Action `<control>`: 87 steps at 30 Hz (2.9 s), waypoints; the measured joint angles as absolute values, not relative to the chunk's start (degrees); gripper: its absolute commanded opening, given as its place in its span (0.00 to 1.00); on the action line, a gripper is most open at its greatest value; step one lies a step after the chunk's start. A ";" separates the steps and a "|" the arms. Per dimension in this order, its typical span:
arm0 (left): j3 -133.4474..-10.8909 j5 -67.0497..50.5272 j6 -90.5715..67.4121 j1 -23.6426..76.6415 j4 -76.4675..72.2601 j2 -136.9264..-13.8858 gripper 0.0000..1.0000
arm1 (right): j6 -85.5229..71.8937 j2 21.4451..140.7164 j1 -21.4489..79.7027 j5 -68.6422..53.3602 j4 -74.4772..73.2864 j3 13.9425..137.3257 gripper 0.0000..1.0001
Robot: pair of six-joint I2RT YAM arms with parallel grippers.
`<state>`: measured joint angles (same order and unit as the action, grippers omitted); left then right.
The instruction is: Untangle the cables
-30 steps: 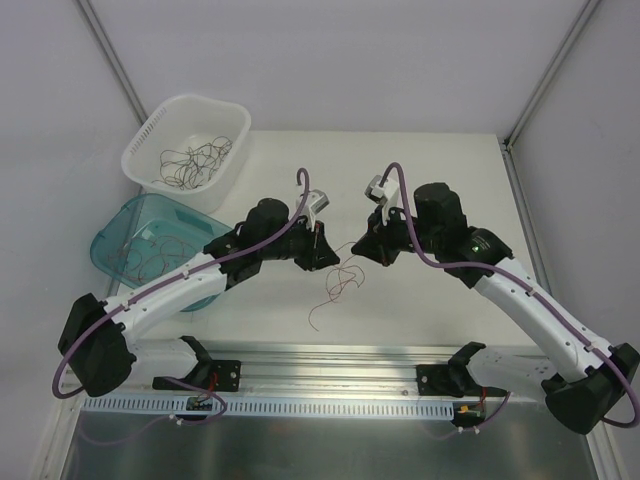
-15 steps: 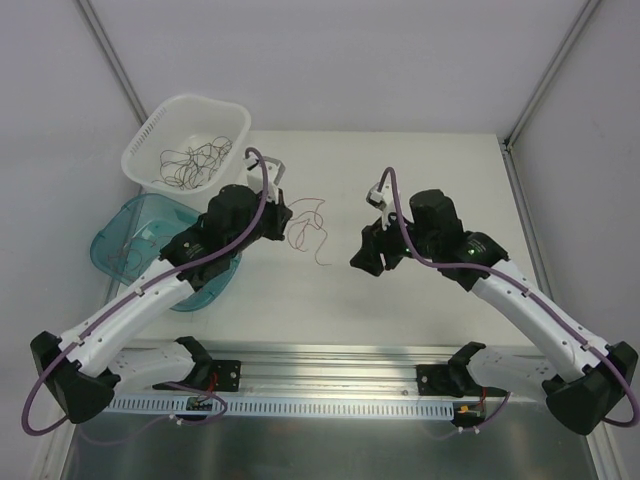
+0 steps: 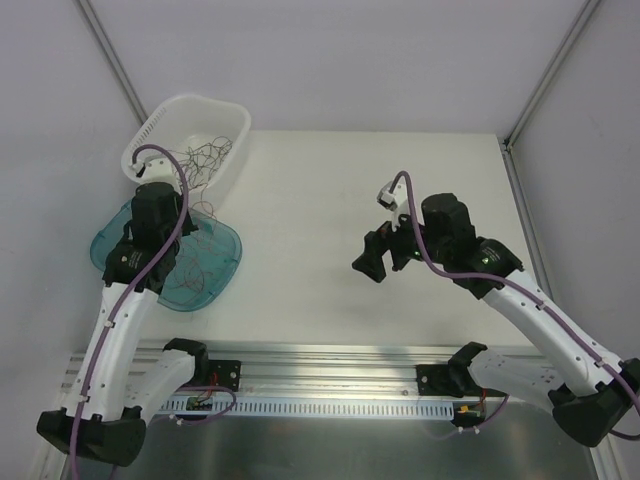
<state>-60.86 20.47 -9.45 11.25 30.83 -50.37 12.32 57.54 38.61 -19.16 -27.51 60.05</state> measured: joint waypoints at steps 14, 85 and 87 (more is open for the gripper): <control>-54.28 19.27 -9.91 -5.74 32.88 -56.12 0.88 | 12.93 53.98 38.61 -16.67 -29.23 57.41 1.00; -58.43 8.58 -18.50 7.94 64.18 -0.14 0.99 | -8.54 0.27 38.61 32.12 -59.86 54.19 1.00; -58.46 9.37 -18.85 7.94 64.18 -0.14 0.99 | -8.54 0.27 38.61 32.12 -59.86 54.19 1.00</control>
